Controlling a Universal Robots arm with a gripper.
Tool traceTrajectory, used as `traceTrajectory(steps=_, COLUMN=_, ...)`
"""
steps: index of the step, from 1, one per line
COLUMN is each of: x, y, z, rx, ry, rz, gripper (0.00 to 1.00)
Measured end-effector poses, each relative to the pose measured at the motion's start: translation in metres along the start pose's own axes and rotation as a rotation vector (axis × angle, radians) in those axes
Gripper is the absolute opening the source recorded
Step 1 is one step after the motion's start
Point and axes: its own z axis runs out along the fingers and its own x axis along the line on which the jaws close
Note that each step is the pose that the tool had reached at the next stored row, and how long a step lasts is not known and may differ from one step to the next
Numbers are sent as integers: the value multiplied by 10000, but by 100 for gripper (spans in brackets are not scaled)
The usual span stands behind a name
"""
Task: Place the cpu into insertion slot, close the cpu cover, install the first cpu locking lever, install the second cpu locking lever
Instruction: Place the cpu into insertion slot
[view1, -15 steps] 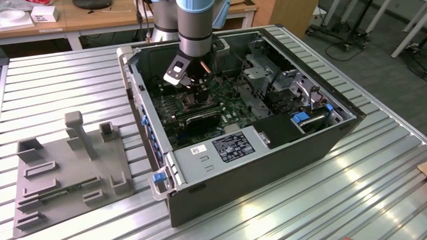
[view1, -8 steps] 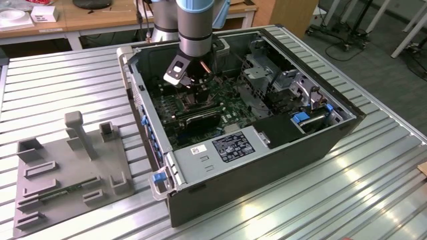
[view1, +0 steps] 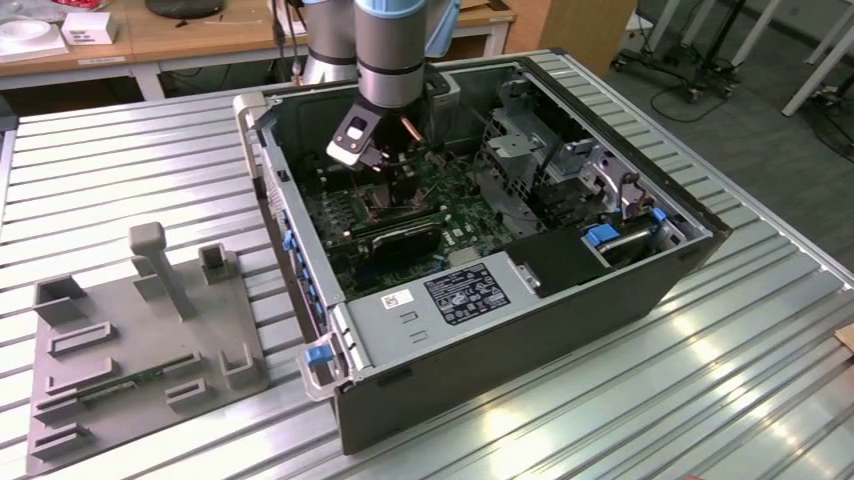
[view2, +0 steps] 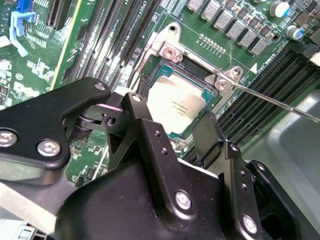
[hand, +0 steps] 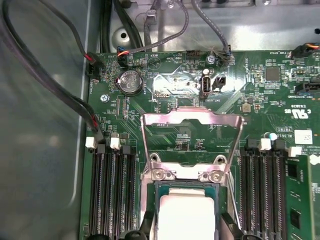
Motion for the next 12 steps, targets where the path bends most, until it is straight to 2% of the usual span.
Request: traceTrajectory(steps=12, x=5, y=12, z=-198, rx=0, ry=-14, rz=0, gripper=62)
